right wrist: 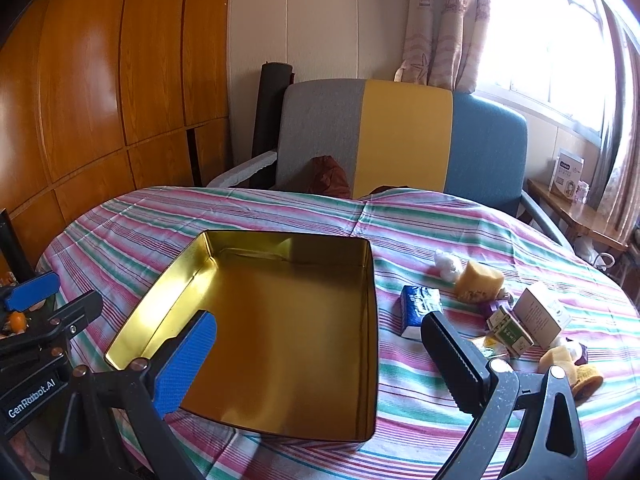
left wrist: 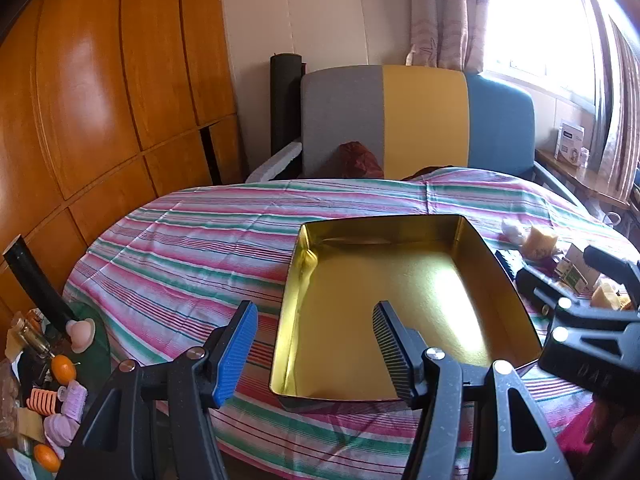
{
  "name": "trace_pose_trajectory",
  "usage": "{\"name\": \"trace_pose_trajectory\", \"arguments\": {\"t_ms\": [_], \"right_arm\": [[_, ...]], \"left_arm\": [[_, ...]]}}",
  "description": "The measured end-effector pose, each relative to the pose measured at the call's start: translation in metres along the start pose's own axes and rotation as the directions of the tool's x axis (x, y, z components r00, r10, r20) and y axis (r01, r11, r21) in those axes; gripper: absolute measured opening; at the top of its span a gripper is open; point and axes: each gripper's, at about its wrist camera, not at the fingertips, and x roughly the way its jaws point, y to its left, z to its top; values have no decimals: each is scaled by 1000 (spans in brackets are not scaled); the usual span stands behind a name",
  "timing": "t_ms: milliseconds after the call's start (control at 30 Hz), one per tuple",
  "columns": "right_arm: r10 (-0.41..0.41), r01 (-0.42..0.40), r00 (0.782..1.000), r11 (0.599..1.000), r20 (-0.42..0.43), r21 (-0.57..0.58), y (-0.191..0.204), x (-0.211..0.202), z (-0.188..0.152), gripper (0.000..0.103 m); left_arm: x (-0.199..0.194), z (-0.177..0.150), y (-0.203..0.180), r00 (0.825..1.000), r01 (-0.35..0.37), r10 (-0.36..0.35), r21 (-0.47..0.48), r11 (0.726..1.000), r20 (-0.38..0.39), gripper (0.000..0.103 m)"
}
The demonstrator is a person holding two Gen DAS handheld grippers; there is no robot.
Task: Organize objects
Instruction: 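Move the left tool toward the blue Tempo tissue pack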
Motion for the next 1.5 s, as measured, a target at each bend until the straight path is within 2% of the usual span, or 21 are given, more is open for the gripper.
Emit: {"name": "trace_pose_trajectory", "arguments": {"t_ms": [133, 233, 300, 367, 400, 567, 667, 733, 833, 900, 1000, 1100, 1167, 1300, 1433, 1500], "right_arm": [[-28, 28, 1000, 1000, 8, 1, -15, -2, 4, 103], [-54, 54, 998, 999, 24, 3, -33, -4, 11, 103], [-84, 84, 996, 996, 40, 5, -49, -6, 17, 103], [-108, 107, 993, 994, 52, 12, -69, -8, 22, 103], [-123, 122, 991, 992, 55, 18, -80, -8, 25, 103], [-241, 239, 970, 968, 22, 73, -155, 1, 28, 103], [-328, 329, 944, 939, -31, 97, -202, 13, 19, 103], [-361, 367, 930, 921, -70, 129, -230, 20, 8, 103], [-329, 364, 930, 886, -163, 287, -272, 29, -8, 103], [-246, 294, 955, 848, -164, 441, -298, 28, -14, 103], [-230, 282, 959, 809, -164, 516, -314, 22, -18, 103], [-198, 252, 968, 801, -157, 543, -315, 17, -21, 103], [-186, 240, 971, 804, -152, 544, -312, 16, -20, 103], [-172, 218, 976, 809, -135, 546, -309, 18, -18, 103], [-151, 195, 981, 809, -124, 554, -308, 17, -18, 103], [-142, 184, 983, 811, -119, 555, -308, 17, -17, 103]], "left_arm": [[3, 0, -3, 999, 48, -48, 3, 999, -21, 61], [7, -1, -3, 989, 135, -135, -15, 991, -57, 62], [9, -1, -3, 972, 218, -221, -44, 975, -80, 64], [13, -2, -4, 947, 294, -301, -81, 953, -108, 67], [14, -3, -8, 940, 312, -321, -87, 946, -113, 67], [17, -4, -30, 938, 323, -322, -12, 946, -127, 67], [19, -3, -46, 953, 281, -269, 72, 957, -138, 67], [22, 1, -53, 951, 286, -269, 105, 953, -152, 69], [26, 9, -66, 950, 294, -271, 150, 944, -154, 74], [28, 15, -78, 948, 304, -278, 185, 934, -156, 76], [32, 22, -99, 941, 330, -299, 236, 914, -160, 76], [36, 28, -120, 929, 362, -319, 280, 889, -189, 76], [41, 32, -132, 912, 400, -345, 284, 871, -223, 76], [56, 43, -160, 858, 490, -405, 269, 829, -317, 76], [79, 57, -192, 779, 581, -470, 197, 789, -416, 75], [90, 65, -209, 746, 609, -493, 158, 777, -448, 74]]}}
